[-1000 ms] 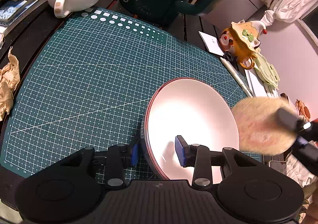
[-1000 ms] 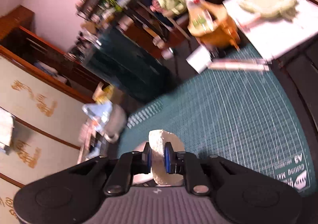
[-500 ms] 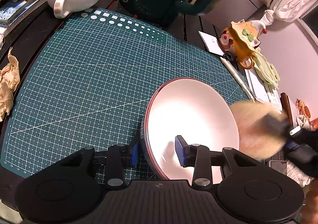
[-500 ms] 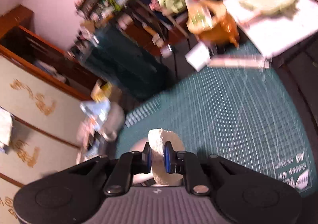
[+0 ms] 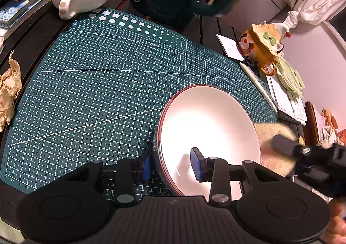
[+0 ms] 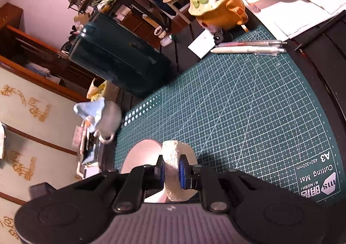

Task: Clean bowl
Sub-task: 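Hold the bowl with the left tool while the right tool scrubs its outer side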

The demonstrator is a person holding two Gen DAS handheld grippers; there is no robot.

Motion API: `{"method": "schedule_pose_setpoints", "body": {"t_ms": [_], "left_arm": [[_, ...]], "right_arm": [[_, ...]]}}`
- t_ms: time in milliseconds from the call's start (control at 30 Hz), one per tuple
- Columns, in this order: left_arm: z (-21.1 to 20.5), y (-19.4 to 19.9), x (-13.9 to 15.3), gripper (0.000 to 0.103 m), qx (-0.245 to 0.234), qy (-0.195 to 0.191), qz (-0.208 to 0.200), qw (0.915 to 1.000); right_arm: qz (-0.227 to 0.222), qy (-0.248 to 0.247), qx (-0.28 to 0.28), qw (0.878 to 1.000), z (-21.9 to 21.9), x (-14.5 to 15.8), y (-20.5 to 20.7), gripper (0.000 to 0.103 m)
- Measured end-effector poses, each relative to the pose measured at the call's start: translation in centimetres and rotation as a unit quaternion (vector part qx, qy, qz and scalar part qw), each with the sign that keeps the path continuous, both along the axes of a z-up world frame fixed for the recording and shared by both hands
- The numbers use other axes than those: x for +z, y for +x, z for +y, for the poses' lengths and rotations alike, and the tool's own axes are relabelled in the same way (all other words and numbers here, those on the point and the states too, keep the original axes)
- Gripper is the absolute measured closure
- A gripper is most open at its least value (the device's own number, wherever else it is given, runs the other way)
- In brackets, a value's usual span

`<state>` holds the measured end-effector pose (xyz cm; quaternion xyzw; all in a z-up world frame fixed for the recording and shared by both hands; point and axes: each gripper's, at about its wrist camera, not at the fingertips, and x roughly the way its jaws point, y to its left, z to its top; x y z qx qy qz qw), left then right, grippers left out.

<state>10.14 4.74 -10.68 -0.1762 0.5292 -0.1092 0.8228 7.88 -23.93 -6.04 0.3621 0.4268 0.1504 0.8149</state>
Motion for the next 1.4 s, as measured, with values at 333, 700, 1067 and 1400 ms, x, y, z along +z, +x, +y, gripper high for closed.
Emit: {"method": "schedule_pose_setpoints", "body": {"t_ms": [333,700,1067,1400], "left_arm": [[0.0,0.1,-0.1,0.067,-0.001,0.001,-0.001,1.0000],[0.0,0.1,0.0,0.067,-0.001,0.001,-0.001,1.0000],[-0.2,0.1,0.0,0.067,-0.001,0.002,-0.001,1.0000],[-0.1,0.1,0.0,0.067,-0.001,0.002,-0.001,1.0000]], "right_arm": [[0.004,-0.003,0.001,1.000,0.1,-0.2,0.1,0.091],[0.005,-0.001,0.001,1.000,0.0,-0.3,0.1,0.091],[-0.001,0.000,0.000,1.000,-0.2,0.0,-0.1,0.091],[0.010,-0.009,0.003,1.000,0.1,-0.5,0.1,0.091]]}}
